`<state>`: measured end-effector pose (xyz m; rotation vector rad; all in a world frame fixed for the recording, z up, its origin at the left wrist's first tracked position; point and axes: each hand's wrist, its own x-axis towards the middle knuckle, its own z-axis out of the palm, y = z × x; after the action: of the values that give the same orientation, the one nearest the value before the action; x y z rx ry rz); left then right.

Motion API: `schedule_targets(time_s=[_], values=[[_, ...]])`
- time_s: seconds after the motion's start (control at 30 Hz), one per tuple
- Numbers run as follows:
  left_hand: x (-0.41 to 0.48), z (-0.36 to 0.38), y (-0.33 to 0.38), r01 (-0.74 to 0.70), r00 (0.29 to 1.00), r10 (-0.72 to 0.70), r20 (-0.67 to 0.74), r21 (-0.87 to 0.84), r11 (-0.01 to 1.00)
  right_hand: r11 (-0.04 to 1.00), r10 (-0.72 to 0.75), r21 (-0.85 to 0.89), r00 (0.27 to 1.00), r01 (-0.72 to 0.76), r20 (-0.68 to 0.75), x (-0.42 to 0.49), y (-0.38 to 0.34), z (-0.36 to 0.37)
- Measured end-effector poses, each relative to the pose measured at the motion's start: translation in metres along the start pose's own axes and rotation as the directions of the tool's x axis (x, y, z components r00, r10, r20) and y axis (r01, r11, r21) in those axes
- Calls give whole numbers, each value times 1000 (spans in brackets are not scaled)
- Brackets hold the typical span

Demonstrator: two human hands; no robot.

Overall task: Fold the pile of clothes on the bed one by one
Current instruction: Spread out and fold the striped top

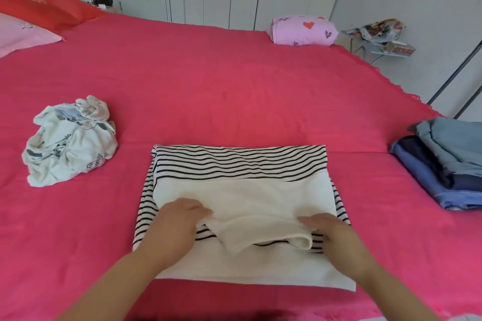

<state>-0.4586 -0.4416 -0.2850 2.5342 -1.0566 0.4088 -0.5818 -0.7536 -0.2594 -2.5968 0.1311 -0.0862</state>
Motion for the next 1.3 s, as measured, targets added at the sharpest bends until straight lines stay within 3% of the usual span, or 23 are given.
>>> schedule_targets(time_s=[0.03,0.1,0.13,0.17,0.2,0.23,0.27,0.3,0.37,0.43,0.6,0.67,0.77,0.83,0.9,1.0,1.03,1.13,1.2,1.3], values=[[1,-7,1,163,982,-170,-83,-78,984,995,96,46,987,-91,-125,1,0,-4],[5,-15,-4,488,845,-516,-140,-192,852,959,283,76,922,-272,-266,7,4,-10],[6,-16,-11,645,726,-685,-58,-288,708,936,353,104,897,-337,-268,12,7,-11],[8,-17,-14,768,575,-810,117,-419,485,901,431,168,873,-401,-229,15,7,-12],[12,-20,-14,801,456,-845,278,-543,253,849,513,248,842,-467,-168,19,4,-13],[15,-19,-15,772,381,-841,383,-632,62,772,590,363,801,-522,-102,24,2,-13],[18,-17,-16,725,355,-833,424,-687,-41,670,650,501,759,-548,-40,28,1,-11],[22,-17,-14,697,336,-841,425,-712,-81,569,690,608,724,-554,13,33,2,-10],[28,-15,-11,698,312,-874,372,-714,-54,457,720,700,690,-549,72,39,0,-7],[33,-16,-10,678,339,-885,321,-735,-7,430,729,728,681,-534,69,43,-3,-10],[28,-37,-26,544,435,-856,279,-839,4,298,712,866,698,-403,80,30,-14,-40],[15,-37,-31,579,438,-848,297,-815,13,267,705,851,693,-452,147,16,-13,-34],[-4,-27,-22,747,409,-861,303,-653,125,377,709,695,673,-612,209,-2,-9,-8],[-8,-21,-12,780,396,-889,229,-595,194,497,701,598,697,-629,151,-4,-10,-3],[-4,-19,-3,737,374,-897,234,-662,135,495,692,636,711,-592,122,-3,-12,-8],[-3,-15,18,548,371,-833,411,-821,-161,284,668,774,696,-565,263,-7,-17,-10],[-6,-9,24,536,370,-836,406,-828,-165,267,655,771,695,-579,295,-10,-20,-7],[-14,1,36,595,423,-860,287,-803,25,348,676,743,702,-571,223,-17,-28,0],[-15,-2,32,584,426,-868,256,-810,48,367,702,738,689,-567,181,-20,-28,-2],[-14,-14,27,707,466,-857,220,-674,212,532,693,494,689,-687,212,-20,-28,-9]])
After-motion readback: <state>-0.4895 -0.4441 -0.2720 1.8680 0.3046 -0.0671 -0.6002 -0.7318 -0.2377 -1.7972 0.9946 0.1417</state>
